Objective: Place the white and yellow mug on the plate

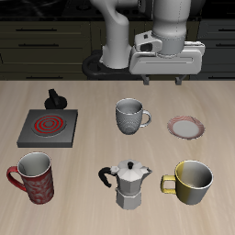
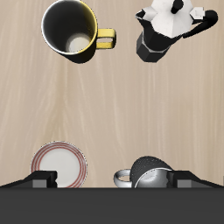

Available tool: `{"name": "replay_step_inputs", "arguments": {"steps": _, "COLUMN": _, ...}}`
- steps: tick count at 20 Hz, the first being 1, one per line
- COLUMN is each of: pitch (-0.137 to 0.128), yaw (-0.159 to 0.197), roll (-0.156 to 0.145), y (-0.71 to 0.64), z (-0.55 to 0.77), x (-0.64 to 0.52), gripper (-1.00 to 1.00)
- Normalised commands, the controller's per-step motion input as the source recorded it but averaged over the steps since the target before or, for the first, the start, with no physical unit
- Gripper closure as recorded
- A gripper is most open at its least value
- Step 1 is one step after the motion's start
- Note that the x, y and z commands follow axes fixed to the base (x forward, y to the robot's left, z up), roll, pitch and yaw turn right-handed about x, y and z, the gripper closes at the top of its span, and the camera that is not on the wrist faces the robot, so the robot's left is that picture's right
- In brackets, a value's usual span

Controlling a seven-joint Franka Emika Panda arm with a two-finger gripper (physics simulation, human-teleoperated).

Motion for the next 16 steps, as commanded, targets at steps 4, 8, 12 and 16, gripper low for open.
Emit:
{"name": "replay_step_inputs", "arguments": {"steps": 4, "pitch": -0.039, "yaw": -0.053, "roll": -0.015, "y": 0.08, "z": 0.02, "x": 0.31, "gripper": -1.00}}
{"name": "replay_step_inputs", "arguments": {"steps": 8, "pitch": -0.011, "yaw": -0.086, "roll": -0.027, "y": 0.07, "z": 0.01, "x": 0.40, "gripper": -1.00}}
{"name": "replay_step_inputs", "arguments": {"steps": 12, "pitch": 0.023, "yaw": -0.017, "roll": -0.026, "y": 0.15, "z": -0.14, "x": 0.32, "gripper": -1.00}}
{"name": "replay_step_inputs", "arguments": {"steps": 16, "pitch": 0.038, "yaw": 0.001, "roll": 0.011, "y": 0.29, "z": -0.22, "x": 0.24, "gripper": -1.00}}
